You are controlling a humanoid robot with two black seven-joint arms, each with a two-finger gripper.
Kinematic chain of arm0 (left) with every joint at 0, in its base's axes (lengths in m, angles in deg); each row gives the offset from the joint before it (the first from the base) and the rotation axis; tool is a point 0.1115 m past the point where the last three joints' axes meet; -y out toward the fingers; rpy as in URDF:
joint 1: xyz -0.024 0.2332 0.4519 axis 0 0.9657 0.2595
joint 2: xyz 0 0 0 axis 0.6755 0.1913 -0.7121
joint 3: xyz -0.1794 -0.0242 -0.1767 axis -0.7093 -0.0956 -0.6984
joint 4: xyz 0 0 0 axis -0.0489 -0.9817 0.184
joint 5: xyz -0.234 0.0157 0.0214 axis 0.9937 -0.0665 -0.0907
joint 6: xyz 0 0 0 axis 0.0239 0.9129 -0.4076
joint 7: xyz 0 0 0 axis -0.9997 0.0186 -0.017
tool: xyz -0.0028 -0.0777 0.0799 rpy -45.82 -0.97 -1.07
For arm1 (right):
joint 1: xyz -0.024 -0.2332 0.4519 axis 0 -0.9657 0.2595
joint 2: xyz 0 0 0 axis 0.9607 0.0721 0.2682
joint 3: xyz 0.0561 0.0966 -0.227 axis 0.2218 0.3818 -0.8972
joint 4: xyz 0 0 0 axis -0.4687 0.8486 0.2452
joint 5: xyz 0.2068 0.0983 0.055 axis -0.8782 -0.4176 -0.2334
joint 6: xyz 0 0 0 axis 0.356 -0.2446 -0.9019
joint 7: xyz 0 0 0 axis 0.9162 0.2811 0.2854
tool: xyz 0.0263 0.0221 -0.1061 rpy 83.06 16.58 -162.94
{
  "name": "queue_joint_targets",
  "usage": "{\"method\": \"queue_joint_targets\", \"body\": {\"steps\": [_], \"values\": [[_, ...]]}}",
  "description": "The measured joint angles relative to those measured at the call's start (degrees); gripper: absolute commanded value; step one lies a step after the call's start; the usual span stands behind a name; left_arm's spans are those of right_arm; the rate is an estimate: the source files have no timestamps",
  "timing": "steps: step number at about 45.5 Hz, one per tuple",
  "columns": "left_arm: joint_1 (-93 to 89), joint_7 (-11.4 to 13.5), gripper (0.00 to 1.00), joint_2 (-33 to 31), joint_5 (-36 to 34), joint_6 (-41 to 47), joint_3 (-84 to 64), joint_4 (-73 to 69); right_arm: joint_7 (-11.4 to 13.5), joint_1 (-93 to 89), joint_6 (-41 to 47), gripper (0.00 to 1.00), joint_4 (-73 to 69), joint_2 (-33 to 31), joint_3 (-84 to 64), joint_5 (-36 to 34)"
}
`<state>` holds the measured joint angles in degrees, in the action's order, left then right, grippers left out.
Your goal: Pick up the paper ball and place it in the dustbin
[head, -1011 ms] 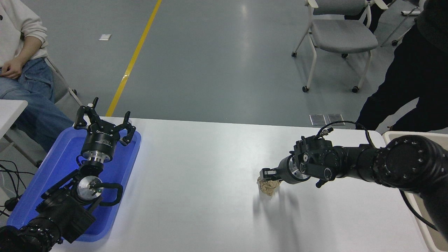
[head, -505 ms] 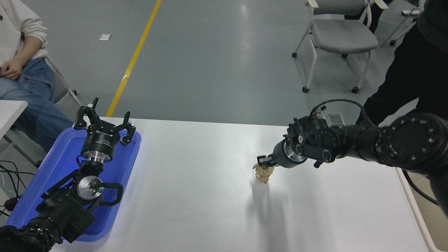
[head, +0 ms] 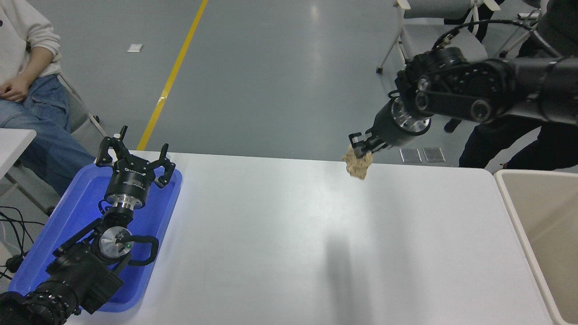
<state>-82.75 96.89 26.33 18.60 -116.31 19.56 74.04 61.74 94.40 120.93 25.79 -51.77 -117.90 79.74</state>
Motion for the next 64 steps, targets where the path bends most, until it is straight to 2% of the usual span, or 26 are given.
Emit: {"method": "queue_joint_targets", "body": {"steps": [14, 42, 55, 64], "values": [[0.0, 0.0, 1.0, 0.0, 0.0, 0.04, 0.0, 0.0, 0.1, 9.3, 4.23, 0.0, -2.52, -7.06, 0.01, 1.07], [-0.01, 0.0, 1.0, -0.01, 0.0, 0.02, 0.0, 0.02, 0.35, 12.02, 5.35, 0.0, -3.81, -13.59, -1.18, 3.73], [-0.01, 0.0, 1.0, 0.0, 0.01, 0.02, 0.0, -0.01, 1.07, 7.13, 5.34, 0.0, 2.19, -22.09, -4.3, 6.33], [-0.01, 0.0, 1.0, 0.0, 0.01, 0.02, 0.0, 0.0, 1.49, -0.58, 1.45, 0.0, 10.19, -26.78, -6.59, 6.47]]}}
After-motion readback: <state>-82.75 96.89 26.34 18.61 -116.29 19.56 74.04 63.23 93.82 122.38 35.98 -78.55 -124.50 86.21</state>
